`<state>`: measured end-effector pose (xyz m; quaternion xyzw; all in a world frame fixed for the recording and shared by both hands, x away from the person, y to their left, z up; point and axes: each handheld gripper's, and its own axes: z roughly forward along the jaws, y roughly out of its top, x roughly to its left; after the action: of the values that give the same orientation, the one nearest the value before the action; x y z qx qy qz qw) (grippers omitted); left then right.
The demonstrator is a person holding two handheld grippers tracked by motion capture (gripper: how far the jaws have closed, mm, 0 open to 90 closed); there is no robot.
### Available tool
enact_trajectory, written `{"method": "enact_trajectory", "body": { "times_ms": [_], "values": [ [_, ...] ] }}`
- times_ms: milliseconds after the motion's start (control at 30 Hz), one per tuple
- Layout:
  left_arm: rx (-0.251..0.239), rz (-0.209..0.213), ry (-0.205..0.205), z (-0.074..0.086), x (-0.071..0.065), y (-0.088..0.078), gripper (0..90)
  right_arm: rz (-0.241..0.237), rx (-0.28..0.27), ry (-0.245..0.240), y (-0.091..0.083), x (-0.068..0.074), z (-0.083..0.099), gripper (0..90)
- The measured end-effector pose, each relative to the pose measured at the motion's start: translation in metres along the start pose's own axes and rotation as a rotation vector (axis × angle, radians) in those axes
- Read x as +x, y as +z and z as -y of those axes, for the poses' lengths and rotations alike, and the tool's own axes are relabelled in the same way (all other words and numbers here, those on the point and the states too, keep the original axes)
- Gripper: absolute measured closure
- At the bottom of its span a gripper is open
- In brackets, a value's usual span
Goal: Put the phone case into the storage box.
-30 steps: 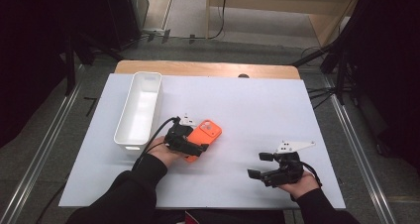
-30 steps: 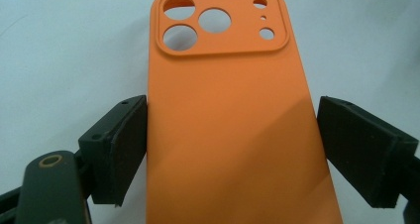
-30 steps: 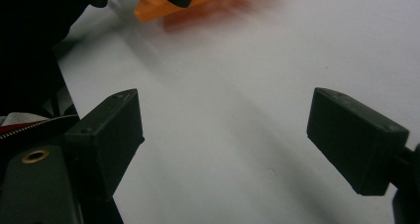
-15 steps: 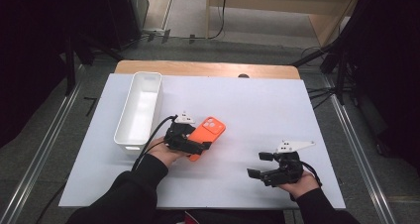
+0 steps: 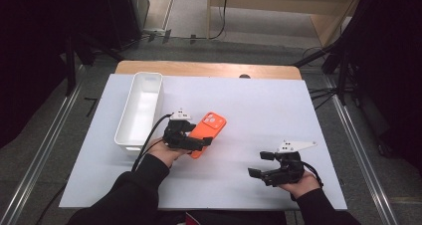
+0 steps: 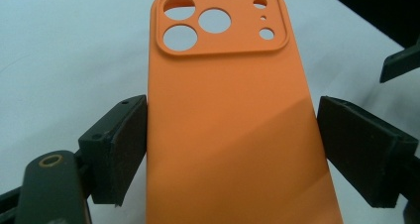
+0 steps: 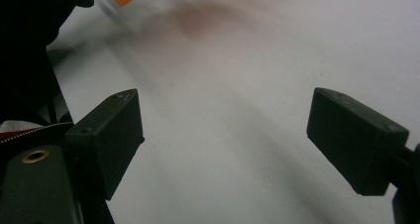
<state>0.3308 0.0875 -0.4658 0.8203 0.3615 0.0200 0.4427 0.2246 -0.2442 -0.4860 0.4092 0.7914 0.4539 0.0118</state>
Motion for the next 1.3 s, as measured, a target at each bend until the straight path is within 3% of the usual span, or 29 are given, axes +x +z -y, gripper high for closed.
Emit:
{"method": "enact_trajectory", "body": {
  "times_ms": [67,267,467,733,867,1300],
  "values": [
    [-0.02,-0.003,-0.006,-0.001,-0.001,-0.001,14.8,-0.001,-0.004,-0.009,0.001,0.001,0.0,13.2],
    [-0.063,-0.008,-0.026,-0.003,-0.004,-0.002,14.8,0.004,-0.009,0.023,0.002,0.0,-0.004,13.2],
    [-0.096,-0.007,-0.061,-0.006,-0.006,0.005,14.8,-0.019,-0.025,0.057,0.004,-0.002,-0.011,13.3],
    [-0.151,-0.012,-0.104,-0.009,-0.013,0.015,14.8,-0.007,-0.061,0.099,0.002,-0.007,-0.019,13.3],
    [-0.177,-0.03,-0.106,-0.007,-0.016,0.019,14.8,-0.001,-0.075,0.114,0.002,-0.008,-0.022,13.3],
    [-0.217,-0.019,-0.185,-0.001,-0.015,0.022,14.8,-0.008,-0.09,0.165,0.009,-0.006,-0.037,14.1]
  ]
}}
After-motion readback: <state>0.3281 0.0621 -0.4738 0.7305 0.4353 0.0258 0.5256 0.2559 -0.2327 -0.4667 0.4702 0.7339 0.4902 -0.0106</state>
